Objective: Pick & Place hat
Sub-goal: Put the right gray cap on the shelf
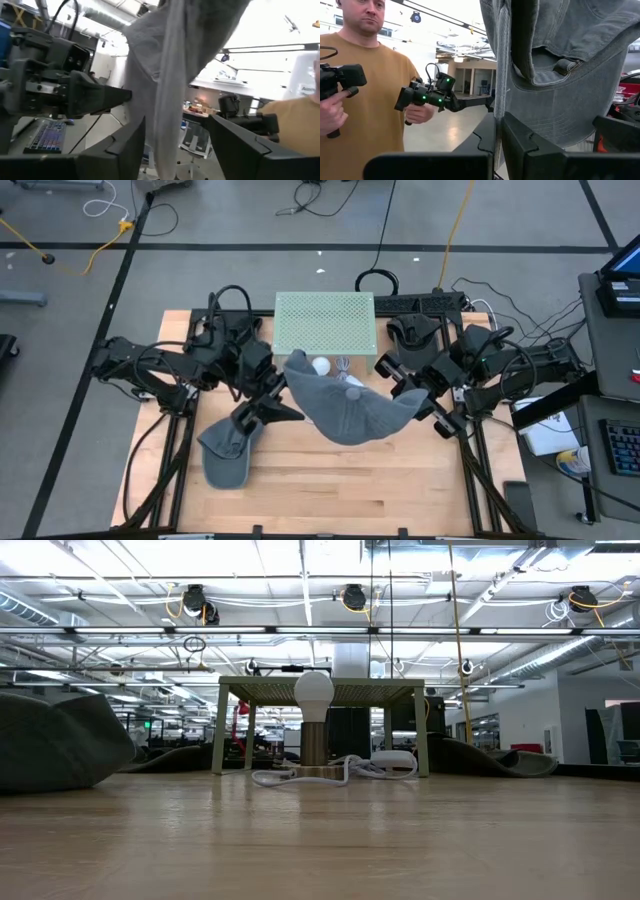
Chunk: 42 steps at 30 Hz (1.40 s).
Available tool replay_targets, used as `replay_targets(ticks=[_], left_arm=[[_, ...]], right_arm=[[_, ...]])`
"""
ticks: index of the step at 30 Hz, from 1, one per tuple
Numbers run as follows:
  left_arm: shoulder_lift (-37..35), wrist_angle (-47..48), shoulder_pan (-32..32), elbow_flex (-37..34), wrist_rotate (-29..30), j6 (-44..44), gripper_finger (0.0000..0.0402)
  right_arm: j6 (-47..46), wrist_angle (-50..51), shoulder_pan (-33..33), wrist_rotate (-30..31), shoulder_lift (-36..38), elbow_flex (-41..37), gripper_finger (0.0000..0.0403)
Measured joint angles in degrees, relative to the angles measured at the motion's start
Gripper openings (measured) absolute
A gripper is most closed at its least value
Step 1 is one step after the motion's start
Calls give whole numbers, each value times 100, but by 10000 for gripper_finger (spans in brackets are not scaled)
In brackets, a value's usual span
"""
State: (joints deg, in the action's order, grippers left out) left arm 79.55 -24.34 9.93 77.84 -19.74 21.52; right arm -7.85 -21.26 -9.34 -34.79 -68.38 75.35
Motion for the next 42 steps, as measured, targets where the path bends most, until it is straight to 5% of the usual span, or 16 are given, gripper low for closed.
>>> replay_targets(ticks=[20,27,36,42], left_arm=[[-11,-61,4,4,-58,35,21],[-11,-323,0,4,-121,-74,13],[-179,-138,-57,-11,312,-985,8],[-306,113,-14,-4,557,-1756,9]], right_arm=[[-69,168,267,62,9,0,19],[-579,410,337,914,42,2,80],[-1827,613,380,962,24,-1,207],[-2708,688,273,961,24,2,243]])
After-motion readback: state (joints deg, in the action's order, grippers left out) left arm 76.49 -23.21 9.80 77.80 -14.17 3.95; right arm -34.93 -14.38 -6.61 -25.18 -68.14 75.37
